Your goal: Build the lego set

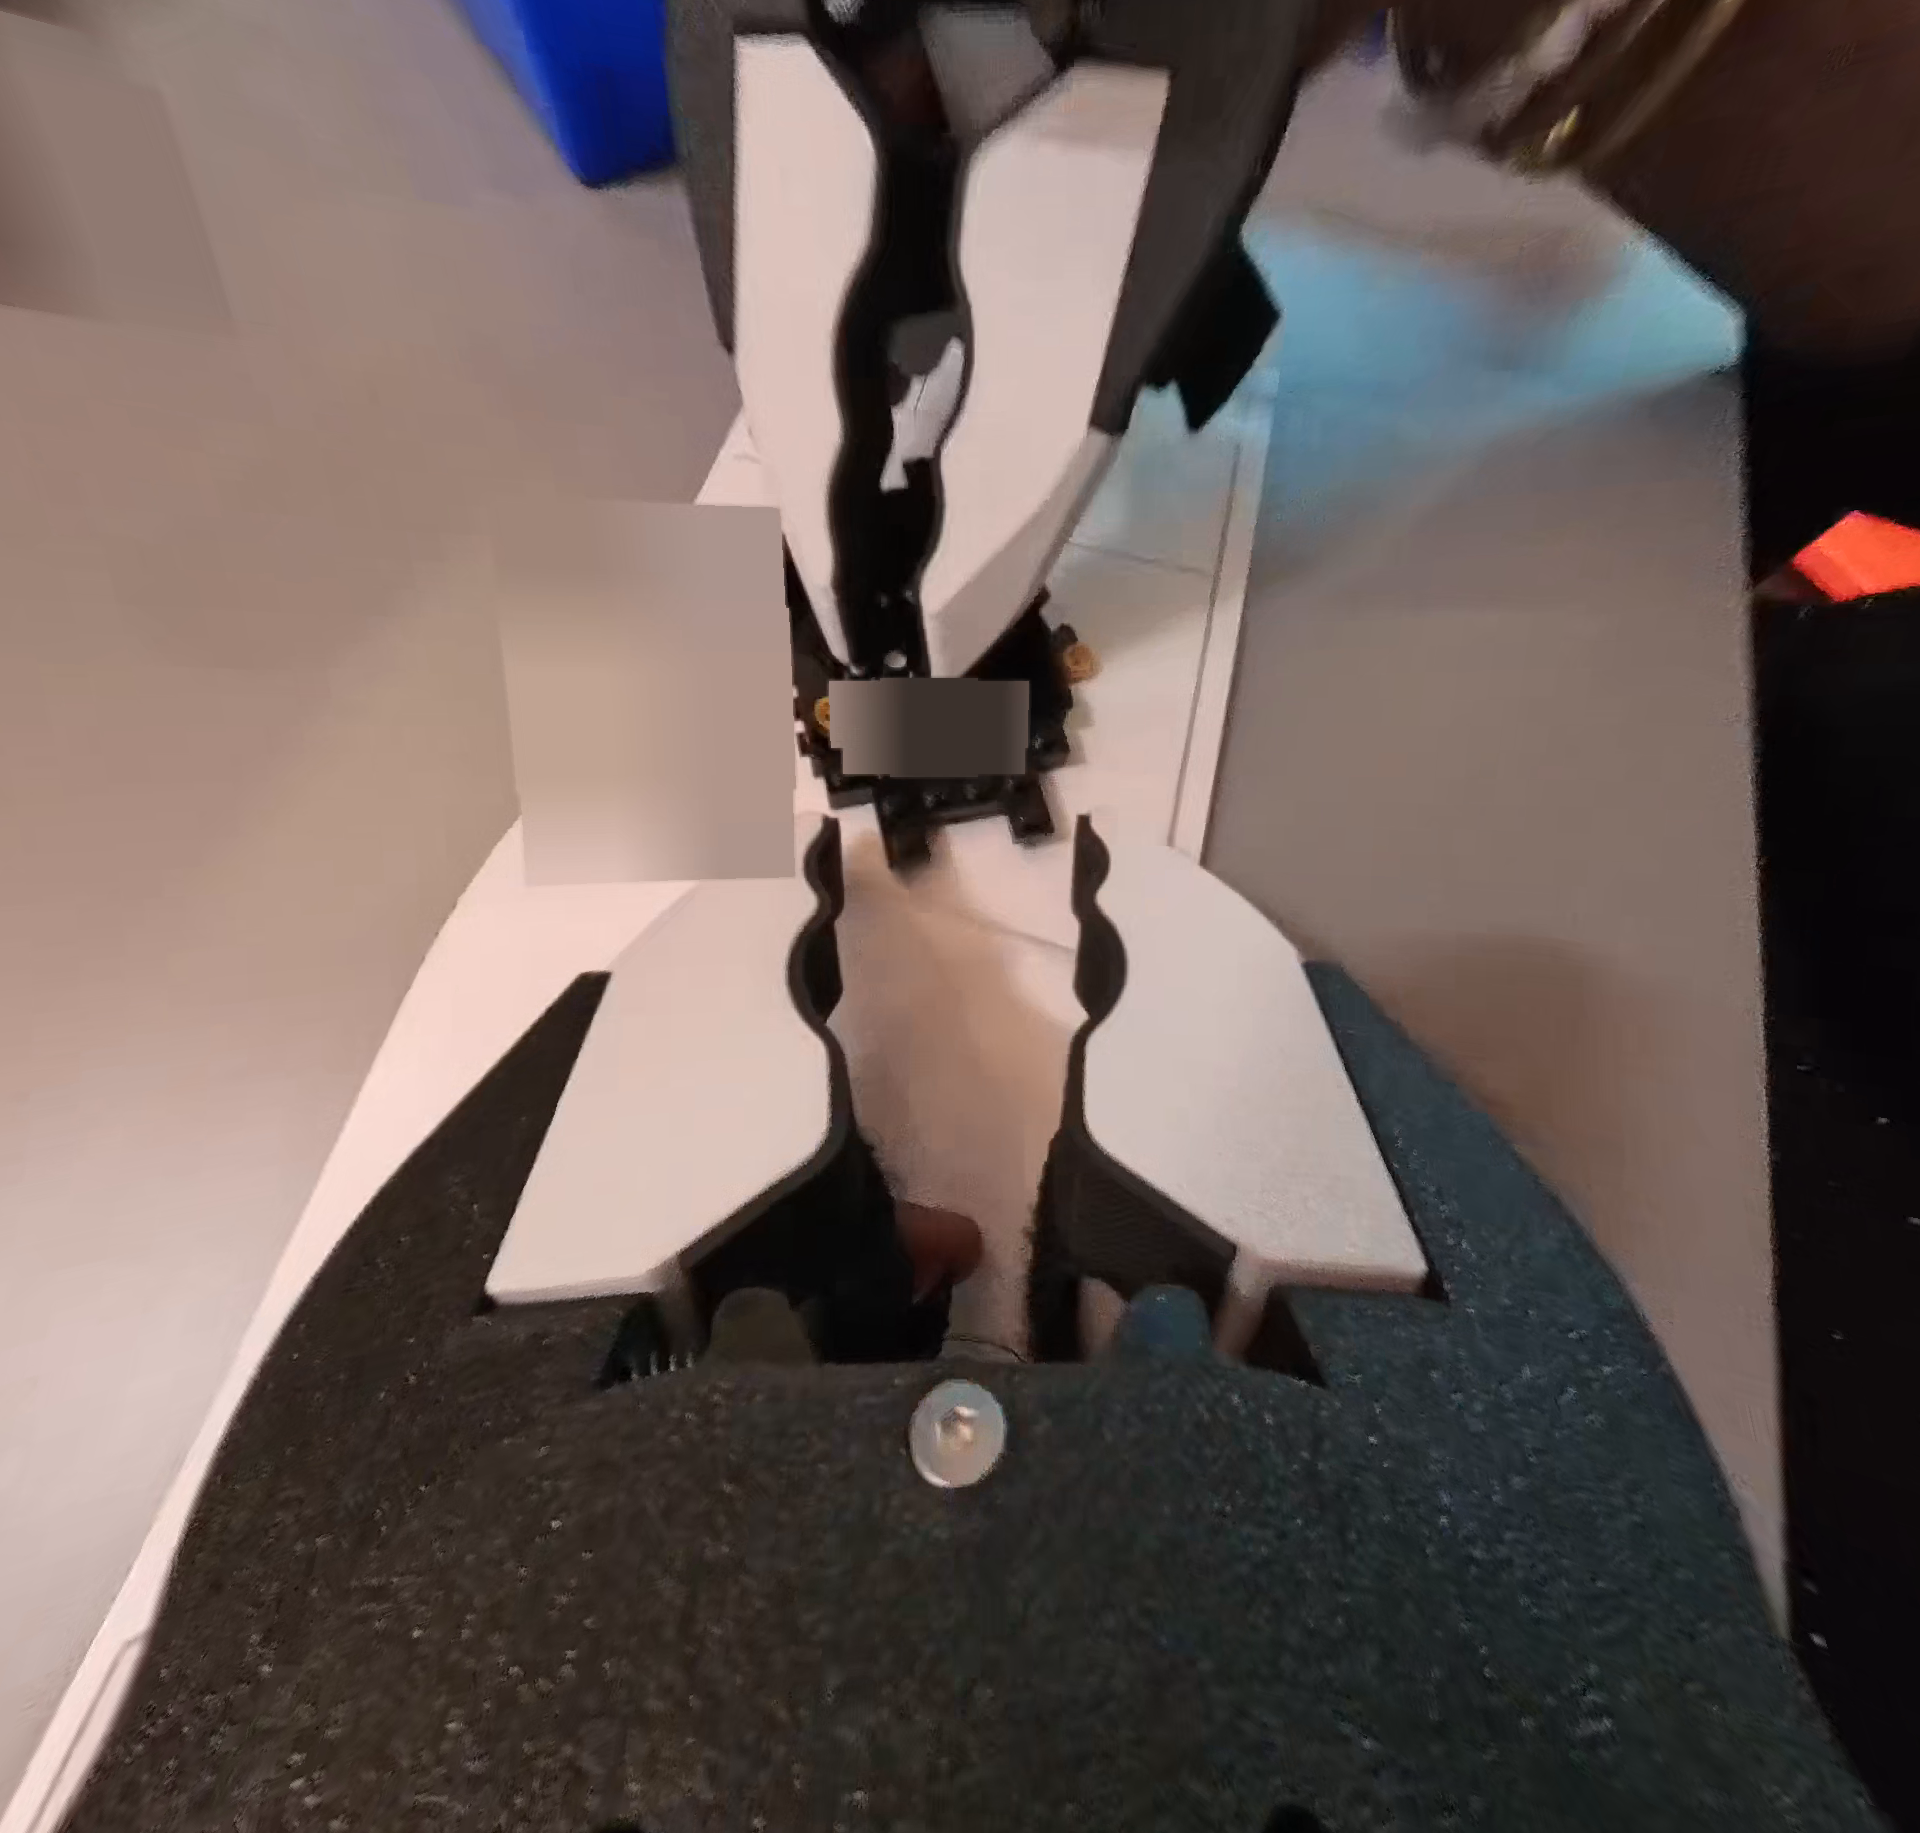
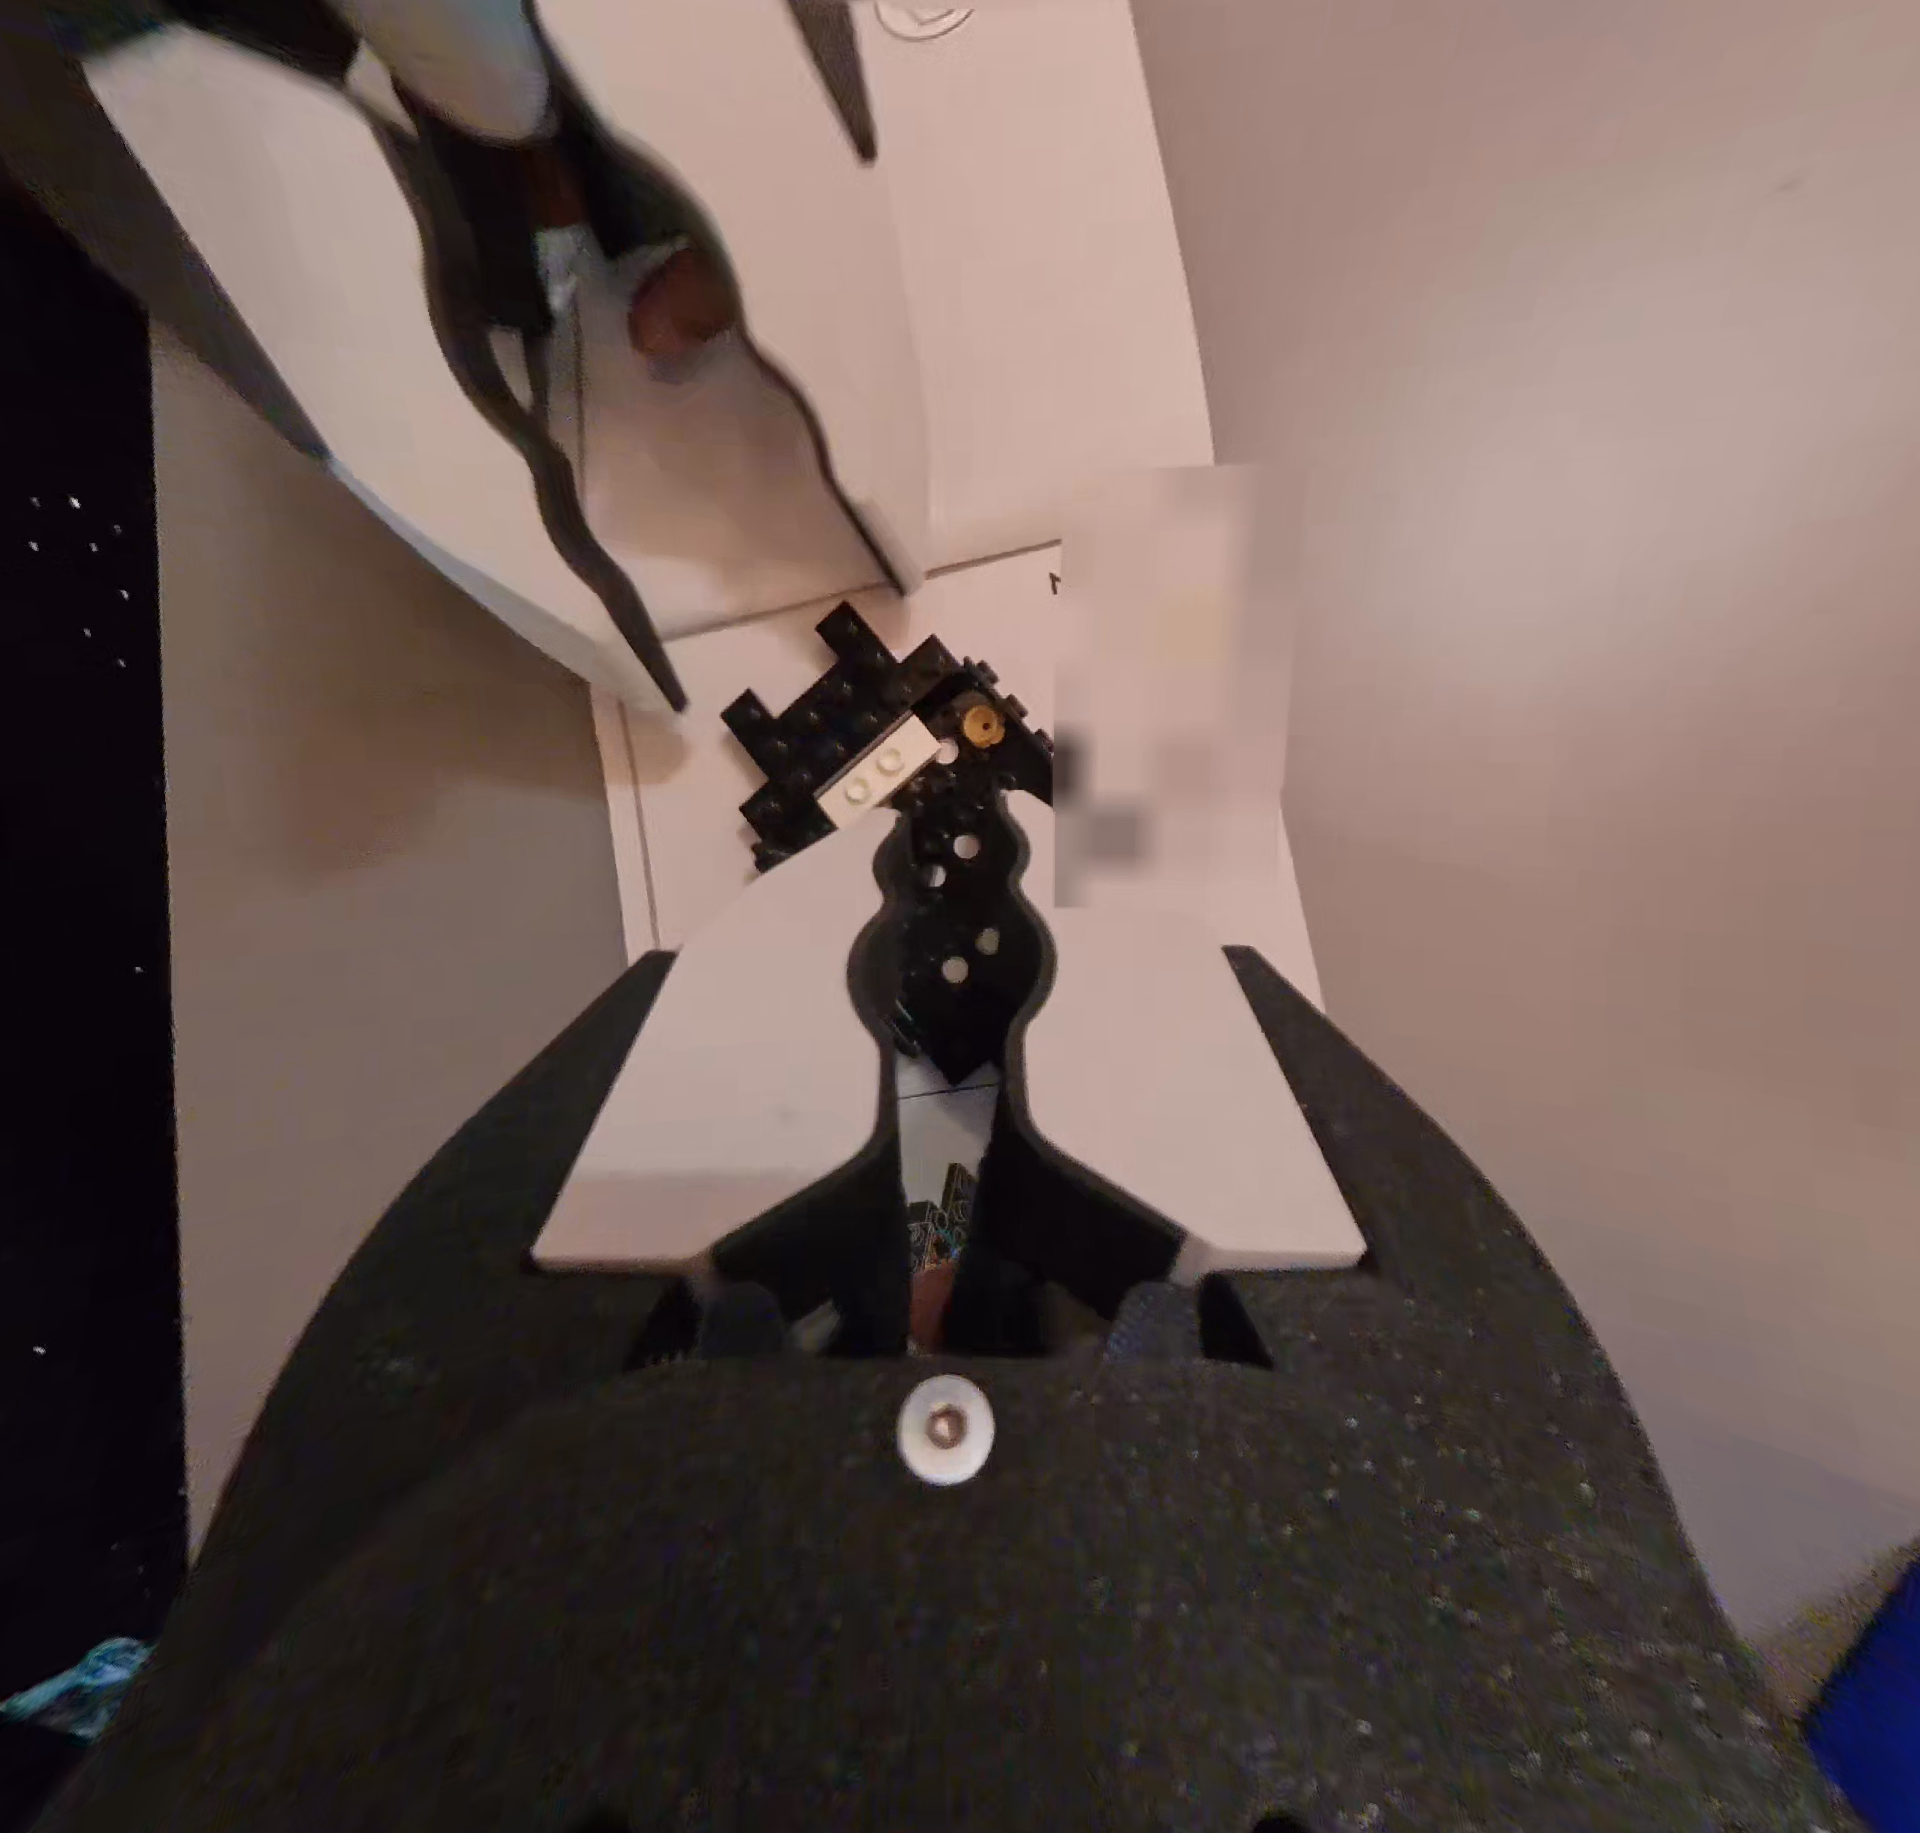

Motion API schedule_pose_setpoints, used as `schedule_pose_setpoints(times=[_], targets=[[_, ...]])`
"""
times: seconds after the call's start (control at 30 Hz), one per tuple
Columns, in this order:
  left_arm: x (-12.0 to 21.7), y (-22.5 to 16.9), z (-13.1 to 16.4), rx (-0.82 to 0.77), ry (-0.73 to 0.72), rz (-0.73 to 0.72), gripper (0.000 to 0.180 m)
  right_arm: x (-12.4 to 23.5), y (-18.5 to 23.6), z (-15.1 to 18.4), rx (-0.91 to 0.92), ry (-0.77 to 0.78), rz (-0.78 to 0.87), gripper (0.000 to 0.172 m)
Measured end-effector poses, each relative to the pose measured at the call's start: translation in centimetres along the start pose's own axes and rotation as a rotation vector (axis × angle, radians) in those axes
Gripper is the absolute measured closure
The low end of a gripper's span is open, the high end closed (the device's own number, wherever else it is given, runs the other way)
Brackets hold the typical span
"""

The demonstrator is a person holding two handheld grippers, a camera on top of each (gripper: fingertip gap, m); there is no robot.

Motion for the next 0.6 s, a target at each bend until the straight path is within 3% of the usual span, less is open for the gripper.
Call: schedule_pose_setpoints(times=[0.17,0.3,0.6], targets=[[-0.8,-0.3,0.3,-0.035,0.060,-0.008,0.146,0.6,-0.9,-1.0,-0.291,-0.091,0.190,0.162],[-0.8,-0.4,0.3,-0.026,0.056,0.010,0.148,0.2,-0.1,-0.2,-0.391,-0.078,0.317,0.163],[-1.0,-1.2,0.3,-0.055,0.059,0.032,0.147,-0.3,0.6,-0.5,-0.479,-0.127,0.297,0.162]])
Point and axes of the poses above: each gripper's, where its closed fingertips meet, x back along the fingers, z out of its underside, y = z × x across the jaws, the point moved 3 cm from there along x, back along the fingers, and after that the axes turned 3 degrees about z, right-handed, at the moved point
